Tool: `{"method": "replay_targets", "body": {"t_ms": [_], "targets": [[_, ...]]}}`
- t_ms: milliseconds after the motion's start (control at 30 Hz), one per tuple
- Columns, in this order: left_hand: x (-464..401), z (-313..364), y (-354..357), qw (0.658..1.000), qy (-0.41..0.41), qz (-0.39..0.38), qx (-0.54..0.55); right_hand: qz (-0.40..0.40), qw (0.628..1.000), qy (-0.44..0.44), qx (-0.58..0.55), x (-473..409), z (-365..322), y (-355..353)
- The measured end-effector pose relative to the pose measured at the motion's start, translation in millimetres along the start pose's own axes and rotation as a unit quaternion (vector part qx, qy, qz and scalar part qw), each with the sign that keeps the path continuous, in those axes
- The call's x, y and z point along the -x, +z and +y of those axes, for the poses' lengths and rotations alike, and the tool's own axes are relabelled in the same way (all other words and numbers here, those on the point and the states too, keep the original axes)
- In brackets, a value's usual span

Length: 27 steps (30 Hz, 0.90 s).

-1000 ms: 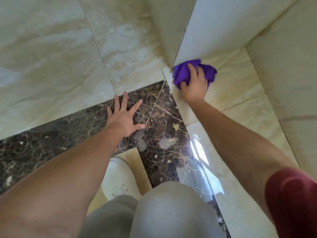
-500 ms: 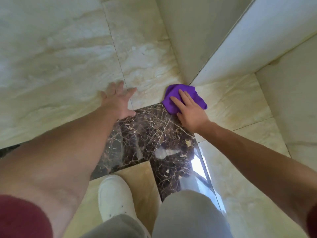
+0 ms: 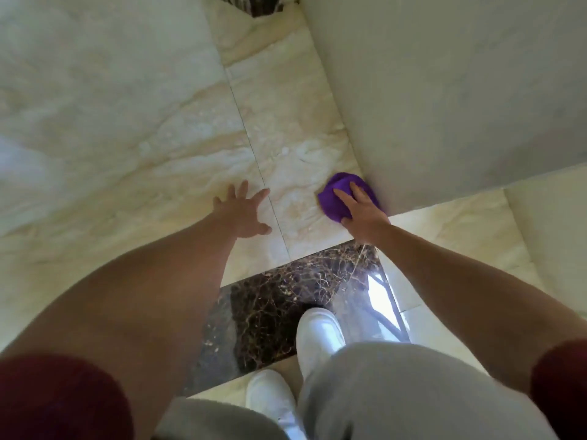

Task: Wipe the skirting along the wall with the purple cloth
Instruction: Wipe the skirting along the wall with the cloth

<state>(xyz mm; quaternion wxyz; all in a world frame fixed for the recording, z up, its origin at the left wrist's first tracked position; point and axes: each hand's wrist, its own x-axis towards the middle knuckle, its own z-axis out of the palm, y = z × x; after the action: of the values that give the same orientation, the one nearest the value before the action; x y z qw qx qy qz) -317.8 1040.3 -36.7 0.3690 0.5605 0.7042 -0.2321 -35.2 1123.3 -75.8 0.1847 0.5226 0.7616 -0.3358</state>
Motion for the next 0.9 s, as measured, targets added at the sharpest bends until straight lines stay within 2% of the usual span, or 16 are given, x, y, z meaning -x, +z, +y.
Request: {"method": "replay_targets", "body": {"t_ms": [67, 200, 267, 333, 433, 533, 633, 767, 900], "targets": [[-17, -3, -11, 0.999, -0.010, 0.029, 0.028, 0.013, 1.000, -0.007, -0.003, -8, -1, -6], [-60, -1, -1, 0.986, -0.026, 0.151, 0.073, 0.078, 0.996, -0.025, 0.016, -45, -10, -9], [-75, 2, 13, 0.981, -0.033, 0.166, 0.098, 0.104, 0.993, -0.041, 0.036, -65, -16, -12], [-85, 2, 23, 0.981, -0.041, 0.161, 0.099, 0.123, 0.990, -0.045, 0.048, -85, -24, -16], [-84, -1, 15, 0.988, -0.046, 0.119, 0.085, 0.132, 0.990, -0.001, 0.054, -105, -44, -24], [-68, -6, -24, 0.992, -0.061, 0.067, 0.085, 0.081, 0.995, 0.024, 0.048, -116, -66, -46], [-56, -18, -64, 0.992, -0.056, 0.087, 0.078, 0.040, 0.998, 0.008, 0.048, -123, -68, -69], [-73, -44, -94, 0.990, -0.051, 0.114, 0.058, 0.077, 0.996, -0.018, 0.048, -147, -72, -76], [-110, -63, -103, 0.992, -0.051, 0.106, 0.051, 0.140, 0.989, -0.025, 0.040, -191, -88, -84]]}}
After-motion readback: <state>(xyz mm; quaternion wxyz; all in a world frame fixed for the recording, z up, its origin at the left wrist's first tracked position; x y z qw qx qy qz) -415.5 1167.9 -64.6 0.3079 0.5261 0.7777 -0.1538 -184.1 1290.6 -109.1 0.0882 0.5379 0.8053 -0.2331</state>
